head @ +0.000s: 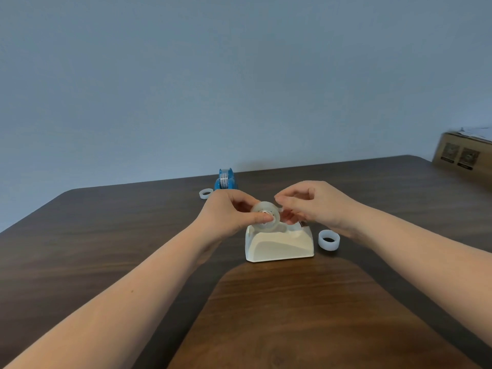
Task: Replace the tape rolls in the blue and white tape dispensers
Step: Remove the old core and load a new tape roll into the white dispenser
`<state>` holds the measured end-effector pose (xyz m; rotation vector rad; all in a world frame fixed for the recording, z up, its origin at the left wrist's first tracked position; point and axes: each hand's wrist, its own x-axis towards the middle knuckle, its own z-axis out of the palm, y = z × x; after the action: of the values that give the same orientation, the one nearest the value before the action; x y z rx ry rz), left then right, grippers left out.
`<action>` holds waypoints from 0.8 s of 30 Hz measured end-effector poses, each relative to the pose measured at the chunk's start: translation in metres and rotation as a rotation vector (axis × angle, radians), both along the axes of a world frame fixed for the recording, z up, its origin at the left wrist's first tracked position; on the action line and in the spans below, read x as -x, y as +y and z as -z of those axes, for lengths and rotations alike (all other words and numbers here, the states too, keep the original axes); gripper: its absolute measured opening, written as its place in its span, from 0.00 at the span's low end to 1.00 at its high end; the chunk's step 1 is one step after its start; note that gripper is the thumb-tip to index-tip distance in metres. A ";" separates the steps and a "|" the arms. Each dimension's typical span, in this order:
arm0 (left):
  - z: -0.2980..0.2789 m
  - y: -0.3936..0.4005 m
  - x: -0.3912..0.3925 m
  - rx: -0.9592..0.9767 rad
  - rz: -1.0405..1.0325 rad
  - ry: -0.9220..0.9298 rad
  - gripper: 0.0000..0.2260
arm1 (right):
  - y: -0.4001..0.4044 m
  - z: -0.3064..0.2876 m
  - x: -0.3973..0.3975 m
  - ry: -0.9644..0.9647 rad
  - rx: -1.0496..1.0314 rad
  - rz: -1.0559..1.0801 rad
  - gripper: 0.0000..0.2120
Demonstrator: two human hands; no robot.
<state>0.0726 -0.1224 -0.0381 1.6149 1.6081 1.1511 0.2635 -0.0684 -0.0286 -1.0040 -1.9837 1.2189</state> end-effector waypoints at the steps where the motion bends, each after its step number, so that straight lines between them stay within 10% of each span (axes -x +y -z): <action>1: 0.001 0.001 -0.001 -0.002 -0.006 0.022 0.11 | 0.001 -0.001 0.000 -0.033 -0.032 0.015 0.09; 24: 0.004 0.006 -0.001 -0.043 0.026 0.326 0.11 | 0.005 0.002 0.002 -0.102 -0.020 -0.008 0.11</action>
<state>0.0732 -0.1160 -0.0418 1.9235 1.7641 0.9501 0.2619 -0.0635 -0.0303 -1.0680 -2.0763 1.1704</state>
